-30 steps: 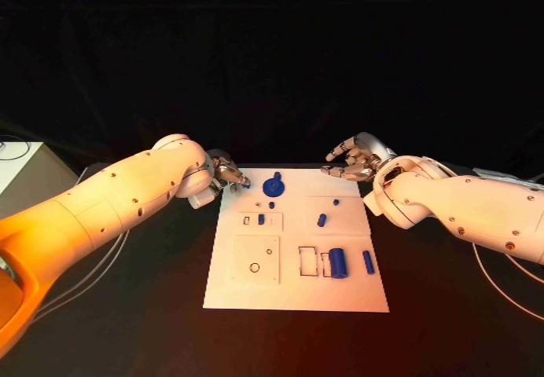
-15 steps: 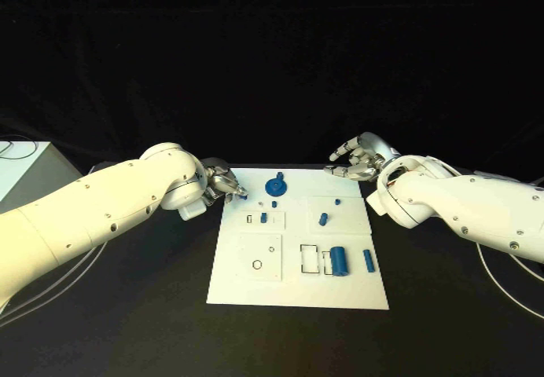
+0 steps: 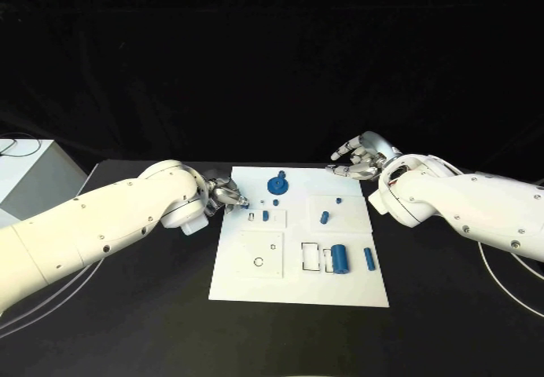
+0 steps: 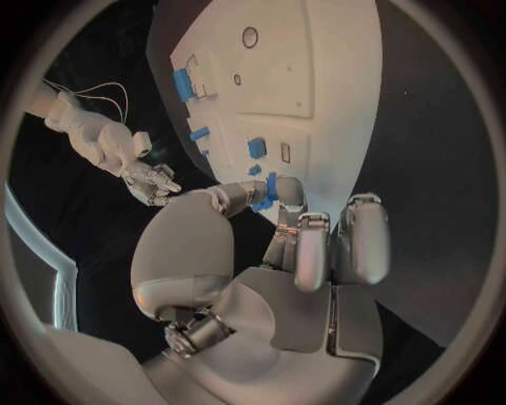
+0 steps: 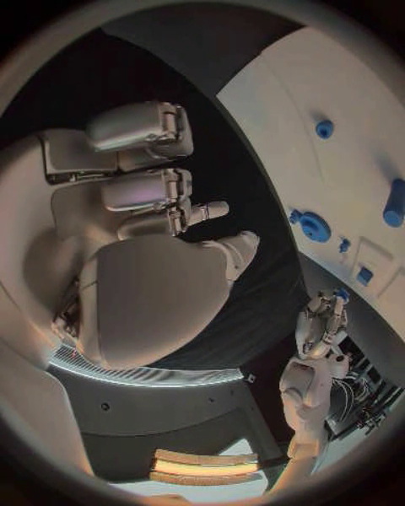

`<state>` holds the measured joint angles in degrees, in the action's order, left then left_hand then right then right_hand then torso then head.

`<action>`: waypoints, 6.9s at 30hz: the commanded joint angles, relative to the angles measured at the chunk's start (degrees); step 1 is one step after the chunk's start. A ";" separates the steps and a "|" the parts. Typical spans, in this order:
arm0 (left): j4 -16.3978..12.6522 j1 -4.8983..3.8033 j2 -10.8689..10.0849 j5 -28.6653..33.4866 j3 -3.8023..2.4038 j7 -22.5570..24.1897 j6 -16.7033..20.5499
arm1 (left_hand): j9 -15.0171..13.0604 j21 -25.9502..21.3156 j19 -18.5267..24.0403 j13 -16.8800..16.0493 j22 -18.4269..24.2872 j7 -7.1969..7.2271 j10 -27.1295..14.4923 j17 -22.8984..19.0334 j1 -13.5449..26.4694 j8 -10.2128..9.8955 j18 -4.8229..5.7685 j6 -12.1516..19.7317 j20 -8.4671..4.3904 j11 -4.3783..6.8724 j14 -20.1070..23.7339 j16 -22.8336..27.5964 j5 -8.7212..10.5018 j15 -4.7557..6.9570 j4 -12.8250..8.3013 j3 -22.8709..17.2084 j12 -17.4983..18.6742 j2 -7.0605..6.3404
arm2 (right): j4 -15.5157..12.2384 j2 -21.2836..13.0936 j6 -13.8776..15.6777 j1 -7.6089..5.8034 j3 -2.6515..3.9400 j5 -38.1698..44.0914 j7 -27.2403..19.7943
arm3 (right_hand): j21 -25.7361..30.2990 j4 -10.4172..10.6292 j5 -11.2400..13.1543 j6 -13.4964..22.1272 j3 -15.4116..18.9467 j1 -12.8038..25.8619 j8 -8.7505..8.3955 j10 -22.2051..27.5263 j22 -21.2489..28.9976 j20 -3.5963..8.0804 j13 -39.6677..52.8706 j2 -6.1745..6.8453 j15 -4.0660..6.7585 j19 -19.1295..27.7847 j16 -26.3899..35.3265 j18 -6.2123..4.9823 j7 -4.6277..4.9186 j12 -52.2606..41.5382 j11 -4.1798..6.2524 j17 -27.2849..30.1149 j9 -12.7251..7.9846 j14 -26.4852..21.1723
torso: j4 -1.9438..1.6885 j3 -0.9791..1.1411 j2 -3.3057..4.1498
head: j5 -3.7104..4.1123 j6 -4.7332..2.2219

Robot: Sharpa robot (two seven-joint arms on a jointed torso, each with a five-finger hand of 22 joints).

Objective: Assemble the parts on the task board

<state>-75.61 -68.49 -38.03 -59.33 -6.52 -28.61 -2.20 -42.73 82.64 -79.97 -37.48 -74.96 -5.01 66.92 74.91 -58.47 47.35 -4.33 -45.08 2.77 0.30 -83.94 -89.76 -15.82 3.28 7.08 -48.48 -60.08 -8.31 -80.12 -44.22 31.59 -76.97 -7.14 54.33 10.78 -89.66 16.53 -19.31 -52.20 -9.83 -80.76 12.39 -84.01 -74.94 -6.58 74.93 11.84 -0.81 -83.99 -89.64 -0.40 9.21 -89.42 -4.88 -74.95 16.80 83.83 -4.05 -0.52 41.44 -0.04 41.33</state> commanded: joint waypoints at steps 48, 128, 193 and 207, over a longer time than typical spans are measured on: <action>-0.12 1.48 2.48 -9.16 1.30 -1.51 -2.73 | 0.79 0.30 -0.49 -0.34 -0.32 1.11 0.95 15.09 1.71 1.16 0.77 -1.31 -0.18 0.22 -6.05 -0.24 -1.23 0.52 -12.13 -12.00 -0.62 0.37 | -0.65 -0.25 -0.90 0.10 -0.01 1.47 -0.04 | -0.34 -0.05 -0.55 0.44 0.35 0.38 0.39 -5.31 -15.06 0.31 14.40 -0.05 0.40 -6.01 -0.36 0.40 0.15 0.04 0.25 -15.05 0.10 6.17 | 0.04 0.10 0.14 | 0.47 1.25; 2.26 1.43 4.52 -12.09 2.00 -2.09 -6.25 | 3.96 0.75 -1.44 -5.95 -1.66 2.29 5.31 15.09 5.56 4.16 1.11 -2.16 -0.71 1.11 -6.06 -0.24 -2.18 1.14 -10.89 -7.11 -4.57 2.34 | -1.05 -0.57 -0.87 0.09 -0.01 1.45 -0.01 | -0.34 -0.02 -0.72 0.54 0.41 0.54 0.64 -5.32 -15.06 0.34 14.40 -0.03 0.42 -6.01 -0.36 0.40 0.13 0.04 0.27 -15.05 0.17 6.17 | 0.04 0.12 0.16 | 0.41 1.68; 5.53 1.38 5.62 -13.34 1.95 -2.06 -8.20 | 11.70 0.37 -1.91 -7.06 -1.97 2.96 5.54 15.09 4.16 6.29 1.21 -3.21 -1.08 1.50 -6.06 -0.24 -1.00 1.49 2.90 16.06 -4.90 -2.42 | -1.45 -0.92 -0.51 0.09 -0.01 1.42 -0.24 | -0.34 -0.01 -0.78 0.57 0.40 0.60 0.70 -5.33 -15.06 0.35 14.41 -0.08 0.43 -6.01 -0.36 0.40 0.12 0.03 0.28 -15.05 0.18 6.17 | -0.05 0.01 0.14 | 0.82 1.90; 5.48 1.39 5.30 -14.04 1.87 -2.10 -7.93 | 12.46 0.44 -2.06 -7.35 -2.19 2.97 5.69 15.09 3.65 6.58 1.26 -3.31 -1.10 1.50 -6.06 -0.24 -1.01 1.49 5.29 18.86 -5.03 -2.94 | -1.40 -0.93 -0.37 0.10 -0.01 1.42 -0.30 | -0.34 -0.02 -0.91 0.67 0.41 0.69 0.84 -5.27 -15.06 0.36 14.35 -0.06 0.44 -6.01 -0.36 0.40 0.11 0.09 0.29 -15.05 0.21 6.17 | -0.02 0.04 0.09 | 0.79 2.06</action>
<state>-70.49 -67.67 -32.48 -72.20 -5.03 -29.34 -8.80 -30.34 83.09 -81.61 -44.82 -74.91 -1.53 72.30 74.91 -54.65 53.93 -3.45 -48.36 1.56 1.63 -83.94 -89.75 -16.86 4.50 12.49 -29.95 -64.89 -10.95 -81.47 -45.17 31.42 -76.89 -7.15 55.21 10.97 -89.65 16.53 -19.86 -52.00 -9.83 -80.76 12.84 -84.01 -74.91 -6.58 74.93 11.84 -0.61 -83.99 -89.64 -0.40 9.41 -89.42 -4.88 -74.90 16.92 84.04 -4.09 -0.54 41.55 0.80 43.36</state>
